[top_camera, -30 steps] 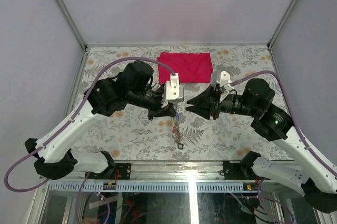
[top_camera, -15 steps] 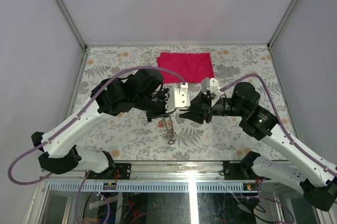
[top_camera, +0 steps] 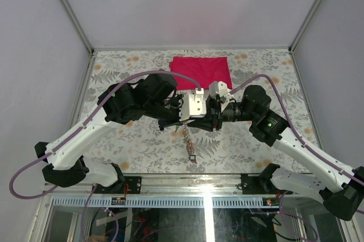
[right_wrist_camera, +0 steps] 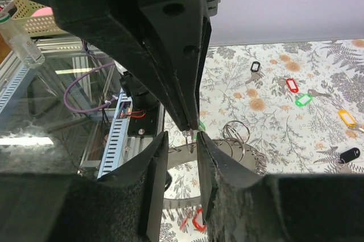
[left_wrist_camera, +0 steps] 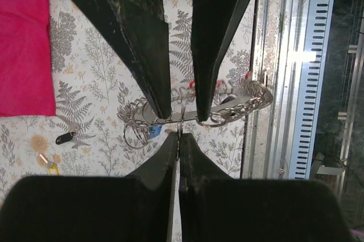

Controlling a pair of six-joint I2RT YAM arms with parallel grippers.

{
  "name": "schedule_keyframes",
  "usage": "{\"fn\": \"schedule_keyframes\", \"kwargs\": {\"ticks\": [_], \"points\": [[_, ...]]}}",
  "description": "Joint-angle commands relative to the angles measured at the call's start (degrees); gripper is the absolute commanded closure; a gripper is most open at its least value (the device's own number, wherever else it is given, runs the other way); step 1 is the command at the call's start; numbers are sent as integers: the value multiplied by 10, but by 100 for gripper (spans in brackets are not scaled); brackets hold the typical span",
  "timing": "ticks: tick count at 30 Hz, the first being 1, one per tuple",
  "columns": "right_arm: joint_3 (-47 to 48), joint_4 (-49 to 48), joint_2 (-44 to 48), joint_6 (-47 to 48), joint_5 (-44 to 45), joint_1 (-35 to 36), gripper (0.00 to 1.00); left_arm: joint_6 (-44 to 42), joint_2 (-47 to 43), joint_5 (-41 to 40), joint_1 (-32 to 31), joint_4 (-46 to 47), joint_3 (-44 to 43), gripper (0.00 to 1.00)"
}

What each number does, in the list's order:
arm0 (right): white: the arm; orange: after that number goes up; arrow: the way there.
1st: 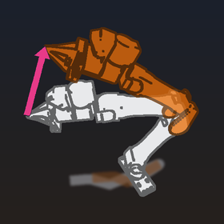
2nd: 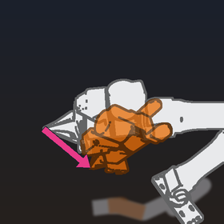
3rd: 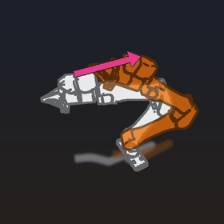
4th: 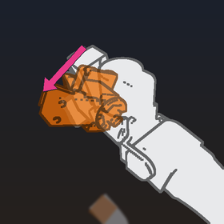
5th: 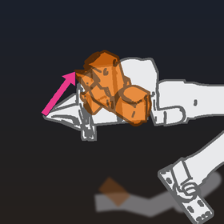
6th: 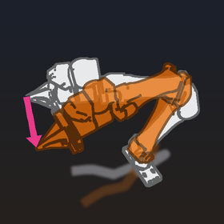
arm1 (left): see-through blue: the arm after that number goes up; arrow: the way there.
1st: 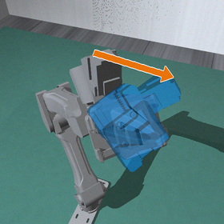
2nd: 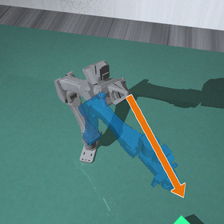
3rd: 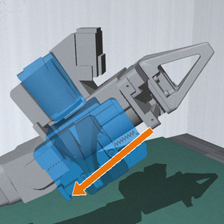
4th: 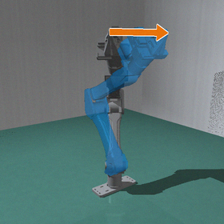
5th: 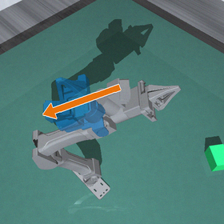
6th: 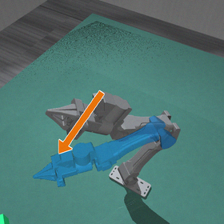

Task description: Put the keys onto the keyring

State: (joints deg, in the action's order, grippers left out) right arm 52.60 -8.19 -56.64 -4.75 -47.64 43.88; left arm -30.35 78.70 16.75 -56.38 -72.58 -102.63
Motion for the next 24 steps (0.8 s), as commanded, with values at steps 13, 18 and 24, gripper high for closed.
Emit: {"fn": "schedule_keyframes", "kwargs": {"ticks": [13,18,24], "points": [[4,-26,-23,9,-11,5,72,-6,6,19,-4,12,-35,100],[8,-25,-31,11,-10,6,74,-6,6,18,-4,15,-37,100],[14,-24,-38,12,-11,8,82,-6,6,20,-4,18,-36,100]]}}
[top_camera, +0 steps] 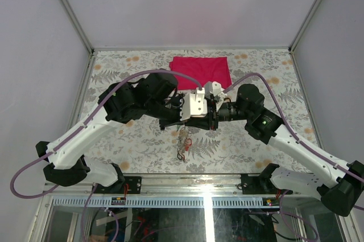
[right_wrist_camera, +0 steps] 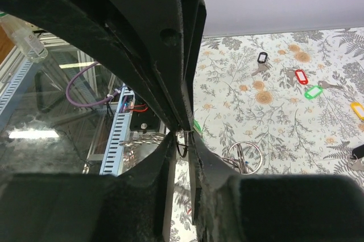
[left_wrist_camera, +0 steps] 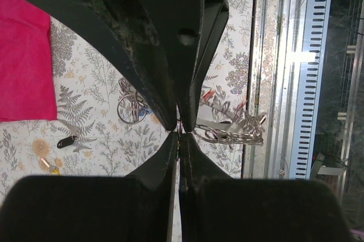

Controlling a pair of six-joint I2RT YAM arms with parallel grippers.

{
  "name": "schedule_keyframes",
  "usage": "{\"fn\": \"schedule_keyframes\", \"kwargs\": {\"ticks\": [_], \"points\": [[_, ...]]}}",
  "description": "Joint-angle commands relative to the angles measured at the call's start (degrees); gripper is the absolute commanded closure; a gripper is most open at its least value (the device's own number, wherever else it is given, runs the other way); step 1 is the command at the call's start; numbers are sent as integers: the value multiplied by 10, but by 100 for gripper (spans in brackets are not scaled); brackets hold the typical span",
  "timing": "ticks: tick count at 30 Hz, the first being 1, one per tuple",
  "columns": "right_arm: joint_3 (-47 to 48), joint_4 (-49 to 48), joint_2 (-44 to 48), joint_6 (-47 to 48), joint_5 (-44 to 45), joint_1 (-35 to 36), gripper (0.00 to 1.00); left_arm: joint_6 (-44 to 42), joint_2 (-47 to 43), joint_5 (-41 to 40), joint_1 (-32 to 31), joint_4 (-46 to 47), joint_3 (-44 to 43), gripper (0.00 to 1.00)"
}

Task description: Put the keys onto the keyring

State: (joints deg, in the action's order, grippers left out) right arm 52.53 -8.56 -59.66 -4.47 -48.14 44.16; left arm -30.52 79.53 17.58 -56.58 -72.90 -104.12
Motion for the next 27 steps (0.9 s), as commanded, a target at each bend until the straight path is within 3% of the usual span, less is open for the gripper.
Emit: {"fn": "schedule_keyframes", "kwargs": {"ticks": [1,5,7,13,16,27], "points": [[15,-22,-8,9,-6,6,84,-5,-2,13,-2,22,-21,100],[15,-31,-2,0,-4,7,100,-3,-5,12,-2,25,-18,100],[14,-34,8,-2,2,7,100,-2,-13,14,-2,34,-13,99],[28,-6,44,8,11,7,100,10,-82,40,-2,120,42,77],[36,2,55,4,5,7,100,23,-115,59,-2,172,77,72],[61,-3,80,-20,-27,7,100,70,-208,97,-3,346,210,67]]}}
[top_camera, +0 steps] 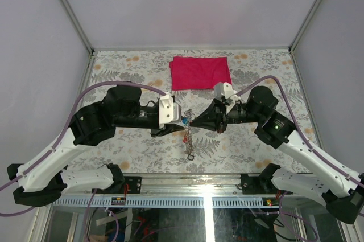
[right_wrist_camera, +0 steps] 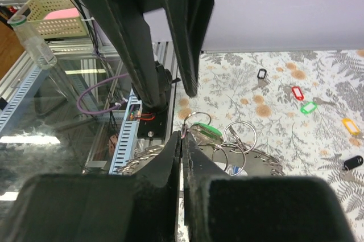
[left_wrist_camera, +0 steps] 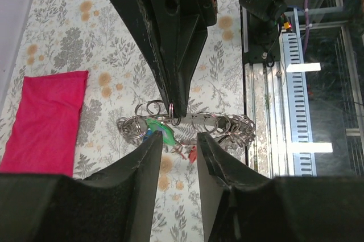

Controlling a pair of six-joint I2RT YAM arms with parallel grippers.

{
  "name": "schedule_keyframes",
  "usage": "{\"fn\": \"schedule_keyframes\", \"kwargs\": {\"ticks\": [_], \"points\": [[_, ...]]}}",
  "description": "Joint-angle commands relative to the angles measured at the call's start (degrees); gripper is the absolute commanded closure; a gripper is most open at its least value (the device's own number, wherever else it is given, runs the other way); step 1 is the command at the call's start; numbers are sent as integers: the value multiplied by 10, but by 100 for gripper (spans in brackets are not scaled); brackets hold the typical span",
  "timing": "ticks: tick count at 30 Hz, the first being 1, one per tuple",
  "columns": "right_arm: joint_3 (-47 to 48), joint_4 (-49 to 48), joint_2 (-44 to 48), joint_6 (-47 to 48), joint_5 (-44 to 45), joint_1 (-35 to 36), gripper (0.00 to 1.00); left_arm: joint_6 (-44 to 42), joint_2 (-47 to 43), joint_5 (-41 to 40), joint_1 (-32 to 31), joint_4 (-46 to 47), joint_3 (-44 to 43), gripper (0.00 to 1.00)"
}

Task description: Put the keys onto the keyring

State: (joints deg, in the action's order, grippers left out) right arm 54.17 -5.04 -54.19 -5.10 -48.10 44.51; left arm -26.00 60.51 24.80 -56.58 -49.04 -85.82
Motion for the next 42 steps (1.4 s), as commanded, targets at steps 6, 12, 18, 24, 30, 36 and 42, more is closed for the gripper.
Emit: {"fn": "schedule_keyframes", "kwargs": {"ticks": [6,12,18,24,30,36,42], "points": [[71,14,22,6,-56,3,100,16,-23,52,-2,109,22,66],[86,45,15,17,-79,3,100,9,-21,93,-2,120,15,63],[94,50,12,15,-97,3,100,6,-12,113,-2,125,15,61],[96,50,9,12,-108,3,100,3,-1,133,-2,127,13,60],[98,48,7,11,-112,4,100,1,8,147,-2,126,13,59],[97,45,10,11,-111,4,100,-3,8,140,-2,119,14,64],[98,44,15,13,-103,4,100,-5,6,137,-2,109,13,76]]}}
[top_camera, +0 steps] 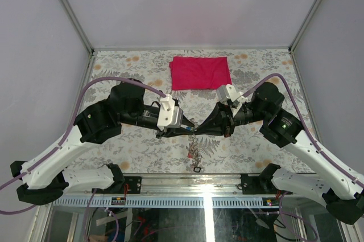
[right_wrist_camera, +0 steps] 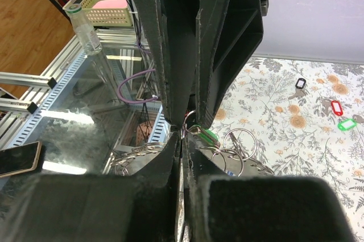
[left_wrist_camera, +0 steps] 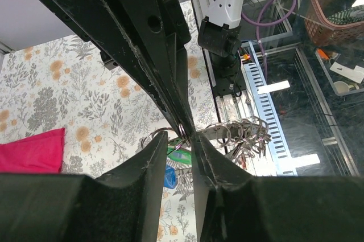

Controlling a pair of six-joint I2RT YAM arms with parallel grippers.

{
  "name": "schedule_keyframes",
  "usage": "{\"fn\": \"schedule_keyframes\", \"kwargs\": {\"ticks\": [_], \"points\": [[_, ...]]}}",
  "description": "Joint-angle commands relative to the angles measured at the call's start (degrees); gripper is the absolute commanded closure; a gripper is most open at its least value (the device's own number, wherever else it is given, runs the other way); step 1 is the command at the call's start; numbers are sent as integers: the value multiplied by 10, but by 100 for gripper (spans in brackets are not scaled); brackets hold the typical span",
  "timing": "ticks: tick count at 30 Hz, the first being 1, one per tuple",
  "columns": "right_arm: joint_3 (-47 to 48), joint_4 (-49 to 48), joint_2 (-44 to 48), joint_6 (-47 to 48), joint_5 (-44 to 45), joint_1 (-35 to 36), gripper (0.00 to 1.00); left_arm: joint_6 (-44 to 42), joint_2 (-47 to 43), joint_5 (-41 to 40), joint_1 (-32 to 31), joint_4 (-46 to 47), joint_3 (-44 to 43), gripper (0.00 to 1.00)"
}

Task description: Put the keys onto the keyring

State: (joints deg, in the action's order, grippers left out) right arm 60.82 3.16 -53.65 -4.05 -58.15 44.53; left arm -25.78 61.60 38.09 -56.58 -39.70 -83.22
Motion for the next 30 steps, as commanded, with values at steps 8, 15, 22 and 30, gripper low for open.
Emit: {"fn": "schedule_keyframes", "kwargs": {"ticks": [8,15,22,30], "points": [[32,-35,16,5,9,4,100,-7,-12,2,-2,12,-11,76],[33,-37,21,5,17,4,100,-7,-12,5,-2,7,-11,70],[33,-38,23,6,23,4,100,-10,-11,6,-2,2,-11,71],[36,-32,28,11,31,4,100,-13,-6,13,-2,-9,-17,69]]}}
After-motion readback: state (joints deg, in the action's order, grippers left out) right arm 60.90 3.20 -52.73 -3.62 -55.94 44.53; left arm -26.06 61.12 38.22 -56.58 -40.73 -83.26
